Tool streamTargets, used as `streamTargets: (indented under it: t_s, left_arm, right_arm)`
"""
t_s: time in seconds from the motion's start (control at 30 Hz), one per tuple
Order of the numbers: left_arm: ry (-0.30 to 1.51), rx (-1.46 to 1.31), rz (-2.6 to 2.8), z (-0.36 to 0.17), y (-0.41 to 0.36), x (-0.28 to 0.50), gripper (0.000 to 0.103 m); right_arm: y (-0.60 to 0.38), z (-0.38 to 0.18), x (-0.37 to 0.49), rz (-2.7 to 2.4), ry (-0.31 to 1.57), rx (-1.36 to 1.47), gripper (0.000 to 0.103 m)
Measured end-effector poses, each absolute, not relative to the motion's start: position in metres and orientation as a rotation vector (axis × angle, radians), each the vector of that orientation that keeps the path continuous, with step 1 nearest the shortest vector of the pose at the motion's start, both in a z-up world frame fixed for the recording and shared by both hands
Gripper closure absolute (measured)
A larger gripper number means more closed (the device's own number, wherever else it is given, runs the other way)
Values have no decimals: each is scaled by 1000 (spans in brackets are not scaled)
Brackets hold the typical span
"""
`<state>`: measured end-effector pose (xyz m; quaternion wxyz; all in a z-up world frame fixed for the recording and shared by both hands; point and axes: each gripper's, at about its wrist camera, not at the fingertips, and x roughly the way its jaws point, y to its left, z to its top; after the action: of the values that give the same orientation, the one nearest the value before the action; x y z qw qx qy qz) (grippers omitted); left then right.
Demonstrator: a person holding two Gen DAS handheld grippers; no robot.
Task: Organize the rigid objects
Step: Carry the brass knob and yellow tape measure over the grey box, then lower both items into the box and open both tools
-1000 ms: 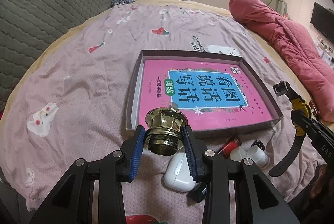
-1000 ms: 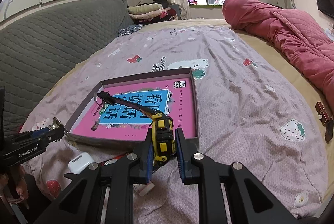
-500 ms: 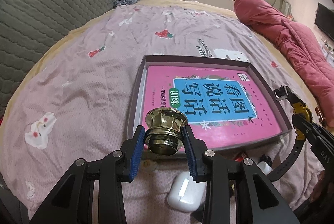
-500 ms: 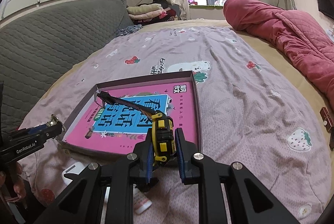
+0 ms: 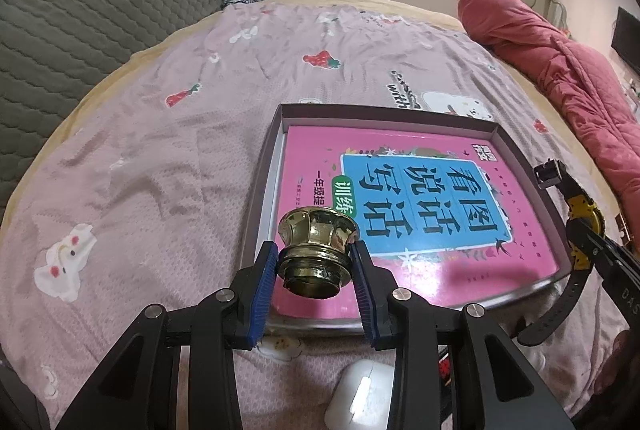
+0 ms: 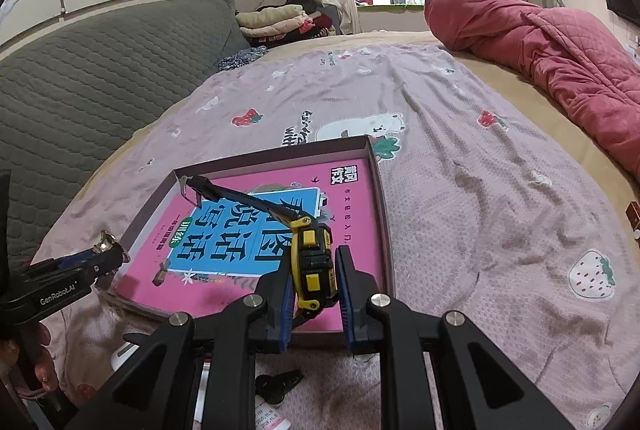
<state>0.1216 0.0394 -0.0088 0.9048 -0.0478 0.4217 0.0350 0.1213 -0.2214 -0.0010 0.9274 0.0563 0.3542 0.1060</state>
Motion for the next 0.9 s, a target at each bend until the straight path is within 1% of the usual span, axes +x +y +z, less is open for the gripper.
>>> streamTargets:
  t_s: [0.4,0.57,0.9]
  left_arm:
    - [902,-88,85,-25,37,142,65]
    - [920,-80,84,-33,36,146,65]
    - [916,-56,82,-38,33,146,65]
  right_arm:
    - [-223,-12,140,167,747,117,83]
    - [-219,-23,144,140,793,83,84]
    - [-210,-32,145,92,810,-17,83]
